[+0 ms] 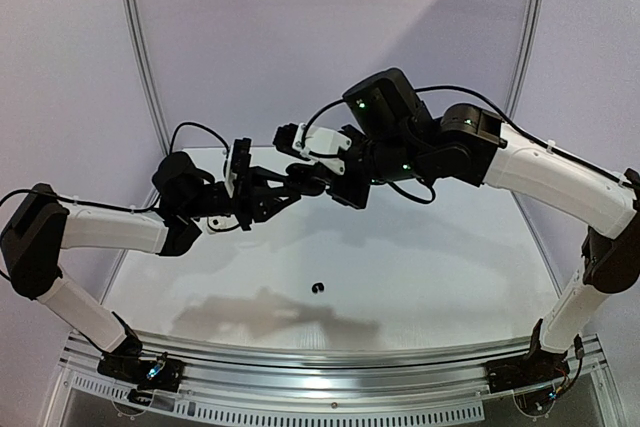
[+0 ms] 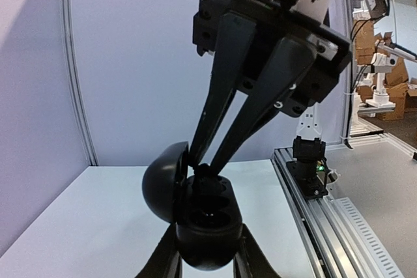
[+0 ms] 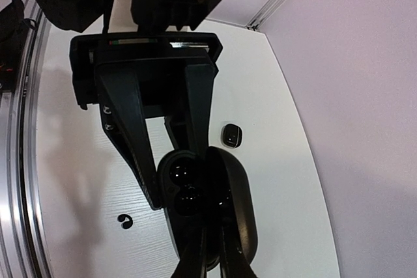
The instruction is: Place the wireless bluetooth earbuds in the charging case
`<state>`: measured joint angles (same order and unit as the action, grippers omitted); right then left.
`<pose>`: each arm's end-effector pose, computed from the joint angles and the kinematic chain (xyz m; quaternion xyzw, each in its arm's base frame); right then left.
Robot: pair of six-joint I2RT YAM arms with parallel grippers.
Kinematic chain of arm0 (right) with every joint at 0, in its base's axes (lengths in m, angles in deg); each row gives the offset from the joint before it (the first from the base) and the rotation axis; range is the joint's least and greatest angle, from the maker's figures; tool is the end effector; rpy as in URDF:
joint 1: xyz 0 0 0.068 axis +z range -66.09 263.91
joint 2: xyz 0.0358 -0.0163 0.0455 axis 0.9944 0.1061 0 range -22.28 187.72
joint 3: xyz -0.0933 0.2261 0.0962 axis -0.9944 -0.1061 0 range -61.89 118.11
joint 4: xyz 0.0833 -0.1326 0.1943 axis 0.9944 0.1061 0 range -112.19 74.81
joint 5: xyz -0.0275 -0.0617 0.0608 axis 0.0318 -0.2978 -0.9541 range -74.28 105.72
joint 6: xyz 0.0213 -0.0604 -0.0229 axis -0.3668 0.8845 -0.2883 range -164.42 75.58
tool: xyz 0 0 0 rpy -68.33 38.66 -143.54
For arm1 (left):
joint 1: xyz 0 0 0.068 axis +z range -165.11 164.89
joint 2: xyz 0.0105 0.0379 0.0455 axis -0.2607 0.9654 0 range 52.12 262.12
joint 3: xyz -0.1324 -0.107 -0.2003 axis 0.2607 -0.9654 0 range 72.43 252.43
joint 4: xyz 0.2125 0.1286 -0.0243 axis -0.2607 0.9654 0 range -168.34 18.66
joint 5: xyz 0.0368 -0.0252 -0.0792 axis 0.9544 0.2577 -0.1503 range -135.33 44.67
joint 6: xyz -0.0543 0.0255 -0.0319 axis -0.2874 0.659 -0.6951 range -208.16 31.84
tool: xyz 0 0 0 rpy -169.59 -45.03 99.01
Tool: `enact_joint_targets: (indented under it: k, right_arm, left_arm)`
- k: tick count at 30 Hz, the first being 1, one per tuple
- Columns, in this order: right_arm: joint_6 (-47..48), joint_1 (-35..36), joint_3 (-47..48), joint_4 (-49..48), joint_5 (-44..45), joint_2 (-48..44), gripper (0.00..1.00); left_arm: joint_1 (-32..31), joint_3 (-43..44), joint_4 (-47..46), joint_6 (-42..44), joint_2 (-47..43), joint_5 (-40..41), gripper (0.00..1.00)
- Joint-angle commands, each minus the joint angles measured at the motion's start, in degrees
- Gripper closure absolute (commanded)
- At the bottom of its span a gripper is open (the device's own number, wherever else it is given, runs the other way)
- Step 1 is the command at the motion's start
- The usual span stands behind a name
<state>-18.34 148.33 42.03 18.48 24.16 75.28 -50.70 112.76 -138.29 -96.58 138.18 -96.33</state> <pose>0.1728 0.3423 0.3782 -0.6020 0.6452 0.0915 0.4614 0.2294 -0.2165 0.2689 0.4605 0.4589 -0.5120 0.5614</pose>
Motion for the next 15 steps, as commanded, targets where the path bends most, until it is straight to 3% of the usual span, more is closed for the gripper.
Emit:
enact_joint_targets:
  k: [1, 15]
  right_arm:
    - [-2.53, 0.18, -0.07, -1.67, -1.65, -1.34, 0.92]
    - [-6.87, -1.86, -2.45, -3.13, -4.82, -6.15, 0.84]
  left_arm:
    - [-0.18, 0.36, -3.51, -0.27, -1.60, 1.00, 1.00]
    - [-0.27, 0.71, -3.17, -0.32, -1.40, 0.81, 1.00]
